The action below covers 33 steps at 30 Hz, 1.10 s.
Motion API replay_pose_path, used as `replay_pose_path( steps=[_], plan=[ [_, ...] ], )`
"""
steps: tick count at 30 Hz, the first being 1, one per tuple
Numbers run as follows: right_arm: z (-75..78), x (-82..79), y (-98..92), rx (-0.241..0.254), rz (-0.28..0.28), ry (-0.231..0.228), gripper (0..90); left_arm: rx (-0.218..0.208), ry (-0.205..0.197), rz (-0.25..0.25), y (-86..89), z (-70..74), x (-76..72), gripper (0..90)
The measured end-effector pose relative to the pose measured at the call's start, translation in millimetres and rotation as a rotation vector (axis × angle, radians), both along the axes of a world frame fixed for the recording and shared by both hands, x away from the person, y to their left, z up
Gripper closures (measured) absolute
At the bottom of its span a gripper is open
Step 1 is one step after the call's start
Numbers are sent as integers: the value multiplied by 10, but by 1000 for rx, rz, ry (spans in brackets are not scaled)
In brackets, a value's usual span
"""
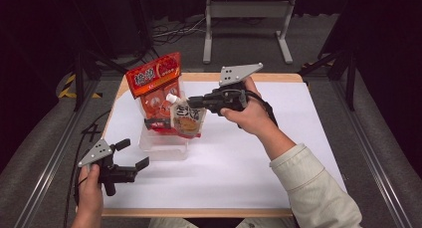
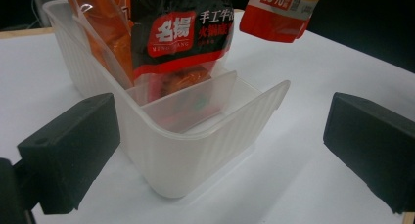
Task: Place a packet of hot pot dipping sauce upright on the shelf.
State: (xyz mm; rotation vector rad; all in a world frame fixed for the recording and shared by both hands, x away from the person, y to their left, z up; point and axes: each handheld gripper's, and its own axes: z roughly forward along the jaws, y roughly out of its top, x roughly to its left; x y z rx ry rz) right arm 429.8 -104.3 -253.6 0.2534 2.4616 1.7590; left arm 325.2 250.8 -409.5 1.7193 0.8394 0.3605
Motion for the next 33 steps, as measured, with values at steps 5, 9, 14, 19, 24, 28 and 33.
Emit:
replay_pose_path(
  steps=[5,9,14,19,24,28,33],
  plan=[
    [-22,18,109,0,18,-14,900,8,-3,-1,-8,-9,-12,13],
    [-71,44,198,-10,24,-20,900,6,-1,6,14,-6,-23,12],
    [-137,68,296,-23,32,-24,900,4,0,4,6,-15,-11,12],
    [-179,75,384,-29,43,-40,900,9,0,-2,-7,-24,-1,13],
    [-239,87,478,-45,50,-55,900,19,4,-9,-14,-27,2,12],
    [-279,91,529,-62,50,-68,900,14,4,-4,-14,-29,3,12],
    [-307,99,559,-65,56,-67,900,24,4,-14,-16,-31,8,12]
  ],
)
